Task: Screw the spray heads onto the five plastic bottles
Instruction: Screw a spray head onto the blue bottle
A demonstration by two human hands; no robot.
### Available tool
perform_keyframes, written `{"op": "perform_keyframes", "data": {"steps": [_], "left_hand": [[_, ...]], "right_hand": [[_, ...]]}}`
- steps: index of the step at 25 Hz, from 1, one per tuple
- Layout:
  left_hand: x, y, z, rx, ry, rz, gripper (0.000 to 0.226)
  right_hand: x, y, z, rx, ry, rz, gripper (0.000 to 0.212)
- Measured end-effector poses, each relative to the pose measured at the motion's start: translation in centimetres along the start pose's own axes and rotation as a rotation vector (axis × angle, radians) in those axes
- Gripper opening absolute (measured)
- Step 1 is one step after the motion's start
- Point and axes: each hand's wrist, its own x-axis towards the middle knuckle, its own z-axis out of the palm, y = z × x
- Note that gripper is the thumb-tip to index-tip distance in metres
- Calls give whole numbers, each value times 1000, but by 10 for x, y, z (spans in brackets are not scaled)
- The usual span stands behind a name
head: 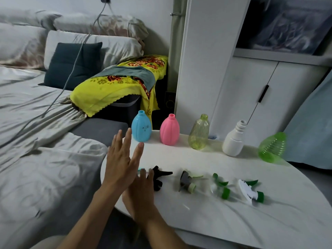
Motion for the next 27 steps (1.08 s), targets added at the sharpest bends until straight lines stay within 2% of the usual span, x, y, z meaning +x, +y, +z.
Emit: {"op": "perform_keyframes", "data": {"steps": [3,4,7,8,10,15,18,21,24,27], "left_hand": [[8,3,-5,-24,57,-11,67],[14,4,-9,-17,110,-8,66],[39,5,-19,-68,261,-43,66],[48,4,-18,-101,282,-66,65],[68,1,-9,-117,270,-107,65],[114,-21,44,-139,111,-233,89],[141,-41,72,-173,83,-287,112],[164,-51,91,-299,80,-325,124],[180,-60,104,-329,112,-330,115],[178,-63,108,-383,173,-344,91]], "right_hand": [[13,5,-4,320,128,55,28],[18,12,-15,518,196,126,27],[28,50,-71,1219,265,316,24],[28,68,-90,1395,299,366,22],[22,110,-116,1591,315,477,24],[-24,209,-111,1810,288,574,27],[-36,236,-98,1838,254,605,43],[-35,243,-95,1794,246,562,48],[-31,245,-91,1764,306,596,45],[-31,250,-87,1753,412,675,24]]}}
